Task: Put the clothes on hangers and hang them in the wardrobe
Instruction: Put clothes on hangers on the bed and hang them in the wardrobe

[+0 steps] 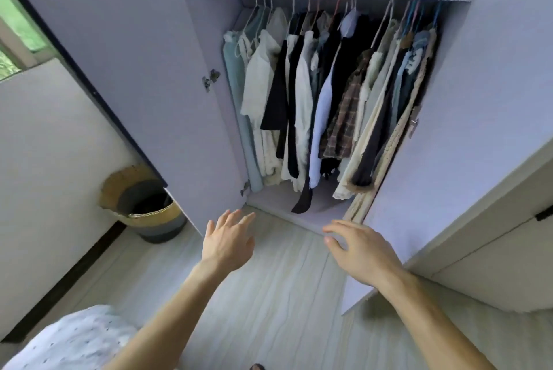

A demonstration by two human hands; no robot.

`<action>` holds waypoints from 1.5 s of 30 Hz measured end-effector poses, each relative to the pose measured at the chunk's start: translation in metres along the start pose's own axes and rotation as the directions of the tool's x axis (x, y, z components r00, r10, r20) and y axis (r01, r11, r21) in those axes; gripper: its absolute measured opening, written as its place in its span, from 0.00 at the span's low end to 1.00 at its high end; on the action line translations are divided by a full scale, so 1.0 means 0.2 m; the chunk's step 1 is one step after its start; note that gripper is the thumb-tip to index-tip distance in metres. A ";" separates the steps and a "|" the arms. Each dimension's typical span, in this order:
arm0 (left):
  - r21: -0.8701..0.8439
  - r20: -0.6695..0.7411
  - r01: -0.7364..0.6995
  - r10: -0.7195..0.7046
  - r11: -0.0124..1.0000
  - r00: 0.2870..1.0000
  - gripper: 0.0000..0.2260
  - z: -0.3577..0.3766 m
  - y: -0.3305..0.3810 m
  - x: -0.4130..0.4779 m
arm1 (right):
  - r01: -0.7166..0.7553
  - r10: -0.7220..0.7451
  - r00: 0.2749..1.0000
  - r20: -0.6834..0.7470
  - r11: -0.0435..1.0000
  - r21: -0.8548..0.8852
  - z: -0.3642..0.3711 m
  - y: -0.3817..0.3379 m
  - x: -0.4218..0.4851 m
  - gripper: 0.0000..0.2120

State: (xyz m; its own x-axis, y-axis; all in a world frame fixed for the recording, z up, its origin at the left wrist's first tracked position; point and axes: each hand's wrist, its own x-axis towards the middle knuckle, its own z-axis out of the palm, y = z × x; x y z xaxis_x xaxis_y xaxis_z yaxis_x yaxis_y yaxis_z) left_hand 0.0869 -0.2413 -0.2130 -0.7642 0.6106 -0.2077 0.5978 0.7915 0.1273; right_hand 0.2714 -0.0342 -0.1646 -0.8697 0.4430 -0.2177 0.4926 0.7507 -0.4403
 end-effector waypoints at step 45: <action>-0.597 -0.202 -0.006 -0.143 0.802 0.969 0.29 -1.36 -0.58 2.87 | -0.119 -0.583 0.228 -0.780 0.778 -0.617 -1.17 -1.02 2.95 0.25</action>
State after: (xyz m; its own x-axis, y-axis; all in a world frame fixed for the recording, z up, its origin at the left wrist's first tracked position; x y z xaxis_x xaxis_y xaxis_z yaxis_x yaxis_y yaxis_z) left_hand -0.4881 0.0248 -0.0829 -0.8746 0.4842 -0.0236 0.3399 0.6472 0.6824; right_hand -0.3357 0.1886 0.0001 -0.4611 0.0459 0.8862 0.5066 0.8335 0.2204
